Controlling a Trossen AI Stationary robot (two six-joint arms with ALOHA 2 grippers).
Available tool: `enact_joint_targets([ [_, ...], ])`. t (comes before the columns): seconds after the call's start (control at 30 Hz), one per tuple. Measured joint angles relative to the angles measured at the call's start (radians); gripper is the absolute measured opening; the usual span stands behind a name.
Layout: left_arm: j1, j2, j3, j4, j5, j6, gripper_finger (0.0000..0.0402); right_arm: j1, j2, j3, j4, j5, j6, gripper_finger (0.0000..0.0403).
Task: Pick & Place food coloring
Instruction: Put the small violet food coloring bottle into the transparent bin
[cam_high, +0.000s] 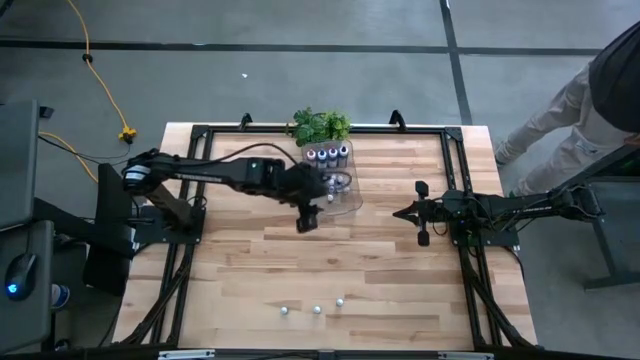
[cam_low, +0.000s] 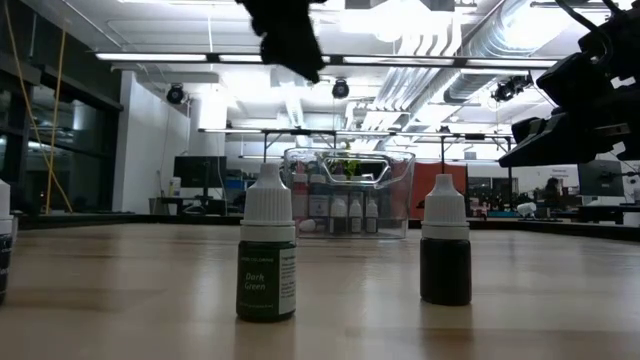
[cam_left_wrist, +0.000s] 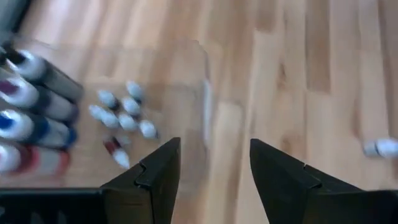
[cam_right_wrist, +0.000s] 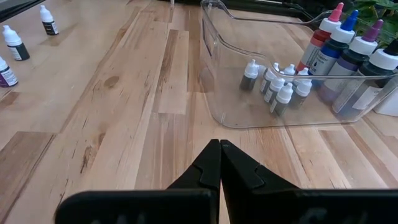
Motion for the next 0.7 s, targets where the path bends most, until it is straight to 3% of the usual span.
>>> enact_joint_targets([
  [0.37, -0.204, -0.005, -0.009, -0.022, 0.135, 0.075, 0.0184, 0.000, 0.000, 0.000, 0.000, 0.000, 0.000, 0.0000],
  [0.57, -0.319, -0.018, -0.159, 0.213, 0.140, 0.106, 0.0184, 0.000, 0.000, 0.000, 0.000, 0.000, 0.000, 0.0000],
  [0.7, -0.373, -0.019, -0.290, 0.459, 0.161, 0.121, 0.0184, 0.000, 0.000, 0.000, 0.000, 0.000, 0.000, 0.0000],
])
